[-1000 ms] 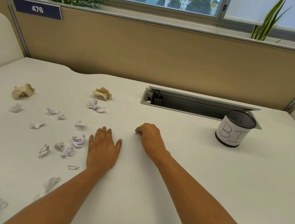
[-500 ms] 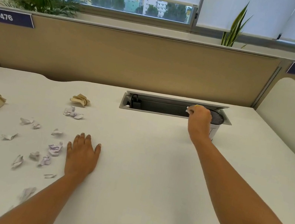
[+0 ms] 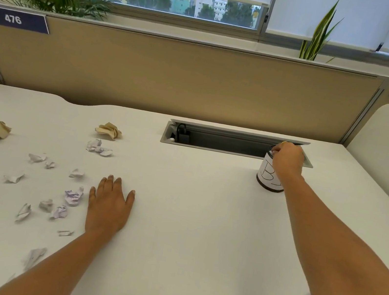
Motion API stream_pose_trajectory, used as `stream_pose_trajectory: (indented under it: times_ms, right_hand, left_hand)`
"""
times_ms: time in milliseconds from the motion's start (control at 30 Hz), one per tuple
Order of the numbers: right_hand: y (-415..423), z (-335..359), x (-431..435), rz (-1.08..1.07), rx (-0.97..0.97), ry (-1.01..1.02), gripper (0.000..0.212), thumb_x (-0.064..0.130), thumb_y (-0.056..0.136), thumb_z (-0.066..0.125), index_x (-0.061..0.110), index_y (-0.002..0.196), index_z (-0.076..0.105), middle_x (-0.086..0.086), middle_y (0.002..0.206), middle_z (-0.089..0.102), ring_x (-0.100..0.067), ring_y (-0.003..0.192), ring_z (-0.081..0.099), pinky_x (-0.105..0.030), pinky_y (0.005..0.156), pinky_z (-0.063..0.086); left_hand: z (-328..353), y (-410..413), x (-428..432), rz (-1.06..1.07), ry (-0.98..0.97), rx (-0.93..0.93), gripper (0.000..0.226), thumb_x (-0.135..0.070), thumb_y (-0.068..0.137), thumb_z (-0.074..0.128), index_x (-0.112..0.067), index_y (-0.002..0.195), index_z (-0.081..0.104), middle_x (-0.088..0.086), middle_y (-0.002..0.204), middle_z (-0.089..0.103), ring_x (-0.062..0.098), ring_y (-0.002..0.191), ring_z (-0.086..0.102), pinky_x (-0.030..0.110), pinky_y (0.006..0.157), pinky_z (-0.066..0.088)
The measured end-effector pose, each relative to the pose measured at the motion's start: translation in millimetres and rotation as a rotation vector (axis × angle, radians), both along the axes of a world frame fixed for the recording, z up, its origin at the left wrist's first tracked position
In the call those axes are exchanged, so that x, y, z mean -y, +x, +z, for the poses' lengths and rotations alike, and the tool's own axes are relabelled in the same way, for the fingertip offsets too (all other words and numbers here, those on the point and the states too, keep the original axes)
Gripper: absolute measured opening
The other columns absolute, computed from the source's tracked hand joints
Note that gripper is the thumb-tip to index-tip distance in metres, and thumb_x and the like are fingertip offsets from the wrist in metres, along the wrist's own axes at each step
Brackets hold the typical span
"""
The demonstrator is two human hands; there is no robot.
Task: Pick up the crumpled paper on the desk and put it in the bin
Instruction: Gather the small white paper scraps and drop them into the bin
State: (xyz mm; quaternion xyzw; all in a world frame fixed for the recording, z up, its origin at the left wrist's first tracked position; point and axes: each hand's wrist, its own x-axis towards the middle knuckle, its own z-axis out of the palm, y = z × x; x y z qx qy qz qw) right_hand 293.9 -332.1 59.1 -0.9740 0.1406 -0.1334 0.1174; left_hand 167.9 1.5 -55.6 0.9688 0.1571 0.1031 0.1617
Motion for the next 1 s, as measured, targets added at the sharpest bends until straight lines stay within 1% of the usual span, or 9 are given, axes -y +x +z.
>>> stream_pose_trajectory:
  times_ms: [167, 300, 433, 500, 567, 667, 733, 800, 1000]
  right_hand:
    - [-0.5, -5.6, -5.1, -0.001, 0.067, 0.081, 0.023, 0.004, 0.094, 0.046, -0.004, 0.113, 0.057, -0.027, 0.110, 0.064, -0.040, 0.105, 0.058, -0.044, 0.090, 0.047]
    - [-7.7, -5.8, -21.8, -0.018, 0.303, 0.083, 0.032, 0.014, 0.099, 0.036, -0.004, 0.108, 0.060, -0.029, 0.101, 0.066, -0.043, 0.098, 0.058, -0.047, 0.086, 0.045]
    - [-20.3, -18.8, -49.8, 0.150, 0.482, 0.010, 0.025, 0.013, 0.094, 0.046, -0.004, 0.092, 0.066, -0.027, 0.088, 0.066, -0.040, 0.087, 0.059, -0.044, 0.082, 0.045]
    - [-28.6, -36.2, -60.4, 0.292, 0.464, 0.009, 0.019, 0.010, 0.091, 0.051, -0.001, 0.091, 0.068, -0.024, 0.086, 0.068, -0.038, 0.085, 0.061, -0.043, 0.082, 0.046]
    - [-36.3, -57.8, -66.3, 0.422, 0.349, 0.046, 0.018, 0.009, 0.090, 0.053, 0.000, 0.095, 0.068, -0.021, 0.093, 0.070, -0.036, 0.091, 0.062, -0.043, 0.087, 0.046]
    - [-45.8, -89.9, -65.0, 0.532, 0.154, 0.043, 0.022, 0.014, 0.092, 0.051, 0.004, 0.104, 0.066, -0.014, 0.107, 0.068, -0.032, 0.105, 0.059, -0.043, 0.095, 0.042]
    - [-49.5, -104.6, -60.2, 0.527, 0.080, 0.042, 0.026, 0.020, 0.094, 0.045, 0.008, 0.109, 0.063, -0.009, 0.113, 0.066, -0.028, 0.111, 0.056, -0.041, 0.098, 0.038]
    - [-51.0, -108.9, -57.4, 0.476, 0.061, 0.104, 0.026, 0.021, 0.094, 0.044, 0.010, 0.112, 0.060, -0.008, 0.116, 0.064, -0.027, 0.113, 0.054, -0.041, 0.098, 0.037]
    - [-50.7, -109.5, -60.7, 0.444, 0.079, 0.112, 0.024, 0.016, 0.093, 0.049, 0.008, 0.112, 0.060, -0.009, 0.116, 0.064, -0.028, 0.111, 0.055, -0.040, 0.099, 0.039]
  left_hand:
    - [-0.1, -1.1, 0.3, 0.005, 0.001, 0.009, 0.055, -0.036, 0.094, 0.038, -0.004, 0.138, 0.032, 0.016, 0.149, 0.030, 0.028, 0.141, 0.022, 0.045, 0.117, 0.013]
    - [1.3, -0.8, 0.4, 0.006, 0.002, 0.012, 0.055, -0.037, 0.095, 0.036, -0.004, 0.138, 0.031, 0.016, 0.150, 0.029, 0.027, 0.142, 0.020, 0.044, 0.118, 0.012]
    - [0.2, -0.4, -3.0, -0.003, -0.008, 0.001, 0.057, -0.039, 0.095, 0.034, -0.006, 0.140, 0.028, 0.013, 0.152, 0.025, 0.024, 0.143, 0.017, 0.041, 0.118, 0.010]
    - [-0.6, 1.2, -5.6, -0.013, -0.029, -0.001, 0.057, -0.040, 0.094, 0.035, -0.007, 0.140, 0.028, 0.012, 0.152, 0.025, 0.024, 0.143, 0.016, 0.040, 0.119, 0.009]
    - [-0.5, 3.3, -7.9, -0.015, -0.044, -0.007, 0.057, -0.040, 0.094, 0.037, -0.007, 0.139, 0.029, 0.012, 0.152, 0.026, 0.024, 0.143, 0.017, 0.039, 0.118, 0.010]
    - [4.7, 10.7, -13.5, -0.028, -0.056, 0.004, 0.052, -0.036, 0.092, 0.044, -0.005, 0.133, 0.039, 0.014, 0.146, 0.036, 0.027, 0.137, 0.028, 0.038, 0.113, 0.022]
    - [12.8, 20.9, -22.1, -0.044, -0.044, -0.001, 0.048, -0.033, 0.091, 0.048, -0.005, 0.129, 0.044, 0.013, 0.140, 0.041, 0.029, 0.131, 0.035, 0.040, 0.107, 0.030]
    - [21.9, 35.8, -34.5, -0.051, -0.039, -0.013, 0.047, -0.031, 0.090, 0.051, -0.005, 0.128, 0.044, 0.014, 0.139, 0.042, 0.031, 0.129, 0.035, 0.041, 0.105, 0.033]
    - [35.9, 78.5, -68.6, -0.050, -0.009, -0.065, 0.053, -0.020, 0.089, 0.051, -0.003, 0.136, 0.033, 0.018, 0.151, 0.023, 0.033, 0.140, 0.019, 0.042, 0.113, 0.024]
